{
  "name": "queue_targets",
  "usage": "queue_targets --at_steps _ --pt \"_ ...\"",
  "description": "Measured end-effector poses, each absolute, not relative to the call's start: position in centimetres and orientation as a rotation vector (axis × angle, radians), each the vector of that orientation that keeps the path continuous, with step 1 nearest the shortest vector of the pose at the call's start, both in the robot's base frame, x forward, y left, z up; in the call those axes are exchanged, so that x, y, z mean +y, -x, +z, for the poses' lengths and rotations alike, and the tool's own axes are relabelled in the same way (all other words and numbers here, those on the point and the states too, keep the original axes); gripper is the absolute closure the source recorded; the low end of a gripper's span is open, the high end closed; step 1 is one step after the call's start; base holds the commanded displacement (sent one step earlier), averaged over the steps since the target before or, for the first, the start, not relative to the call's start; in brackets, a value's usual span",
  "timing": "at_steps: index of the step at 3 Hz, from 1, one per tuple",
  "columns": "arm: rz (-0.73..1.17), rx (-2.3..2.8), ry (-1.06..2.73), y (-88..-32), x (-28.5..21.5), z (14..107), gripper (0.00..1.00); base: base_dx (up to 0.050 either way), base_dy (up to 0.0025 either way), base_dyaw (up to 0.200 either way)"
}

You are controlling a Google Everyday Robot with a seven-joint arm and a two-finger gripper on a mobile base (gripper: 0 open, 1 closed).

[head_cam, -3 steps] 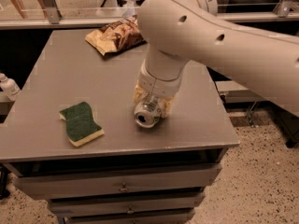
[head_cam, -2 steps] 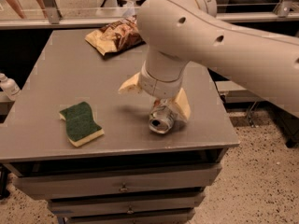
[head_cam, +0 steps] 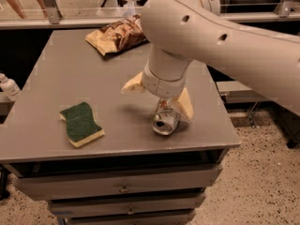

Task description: Knock 7up can over

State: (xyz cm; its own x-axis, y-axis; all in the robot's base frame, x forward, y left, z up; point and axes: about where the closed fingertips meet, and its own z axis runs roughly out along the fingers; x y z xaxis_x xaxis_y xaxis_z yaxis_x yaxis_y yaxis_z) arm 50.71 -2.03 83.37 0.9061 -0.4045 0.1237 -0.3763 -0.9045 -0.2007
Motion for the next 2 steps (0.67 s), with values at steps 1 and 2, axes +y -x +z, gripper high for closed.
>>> queue_targets --at_steps 1,2 --pt "-0.204 0.707 2.855 -52.0 -3.3 83.9 0.00 0.000 0.00000 0.000" --pt "-0.106 0.930 2.734 -54.6 -6.2 85.1 0.00 0.000 0.00000 0.000"
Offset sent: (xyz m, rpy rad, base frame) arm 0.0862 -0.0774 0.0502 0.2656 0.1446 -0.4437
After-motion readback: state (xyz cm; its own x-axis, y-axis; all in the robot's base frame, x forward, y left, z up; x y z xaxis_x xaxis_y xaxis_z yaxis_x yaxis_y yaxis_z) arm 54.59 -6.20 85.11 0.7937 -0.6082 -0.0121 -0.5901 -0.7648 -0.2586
